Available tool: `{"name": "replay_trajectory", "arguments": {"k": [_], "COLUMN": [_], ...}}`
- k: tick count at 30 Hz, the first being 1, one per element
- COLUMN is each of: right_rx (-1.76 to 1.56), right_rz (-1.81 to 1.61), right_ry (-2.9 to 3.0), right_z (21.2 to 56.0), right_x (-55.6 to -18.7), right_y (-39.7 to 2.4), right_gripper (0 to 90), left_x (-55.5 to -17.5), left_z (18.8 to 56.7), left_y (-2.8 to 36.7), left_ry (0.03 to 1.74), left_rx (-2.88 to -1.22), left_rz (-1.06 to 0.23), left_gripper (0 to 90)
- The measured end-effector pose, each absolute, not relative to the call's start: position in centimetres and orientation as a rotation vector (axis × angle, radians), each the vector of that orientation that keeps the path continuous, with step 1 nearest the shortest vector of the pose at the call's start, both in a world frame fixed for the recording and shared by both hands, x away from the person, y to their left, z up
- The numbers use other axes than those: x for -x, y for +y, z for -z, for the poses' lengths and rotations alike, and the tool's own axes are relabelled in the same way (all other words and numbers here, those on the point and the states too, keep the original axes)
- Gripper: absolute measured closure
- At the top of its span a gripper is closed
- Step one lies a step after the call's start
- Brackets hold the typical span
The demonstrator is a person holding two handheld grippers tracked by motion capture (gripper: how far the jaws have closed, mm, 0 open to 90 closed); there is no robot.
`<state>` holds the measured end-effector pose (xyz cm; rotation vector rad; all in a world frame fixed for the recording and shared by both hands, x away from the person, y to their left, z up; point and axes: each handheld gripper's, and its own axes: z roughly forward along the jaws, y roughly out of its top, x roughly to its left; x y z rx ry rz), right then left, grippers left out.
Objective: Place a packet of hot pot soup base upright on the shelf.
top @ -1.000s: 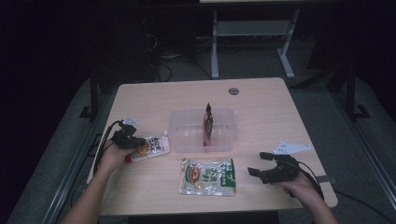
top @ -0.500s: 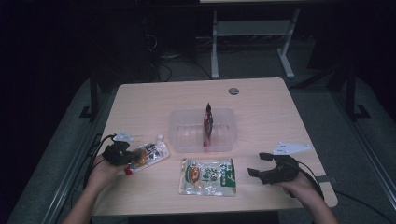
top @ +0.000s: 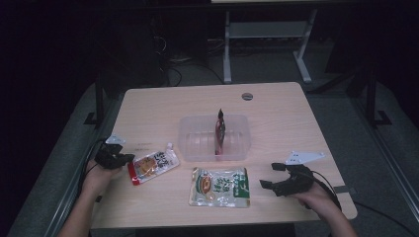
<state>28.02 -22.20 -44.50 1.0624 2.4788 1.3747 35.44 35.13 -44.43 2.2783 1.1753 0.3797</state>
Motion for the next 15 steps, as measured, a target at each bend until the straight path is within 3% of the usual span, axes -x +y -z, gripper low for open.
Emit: {"name": "replay_trajectory", "arguments": {"k": [15], "right_rx": [-1.057], "right_rz": [-1.377], "right_ry": [2.492], "right_z": [44.5], "right_x": [-28.0], "right_y": [-22.2], "right_gripper": [15.6], "left_x": [-34.0], "left_z": [44.3], "left_y": [33.9], "left_ry": [1.120], "left_rx": [-2.340], "left_rz": [-0.270], "left_gripper": [89.9]}}
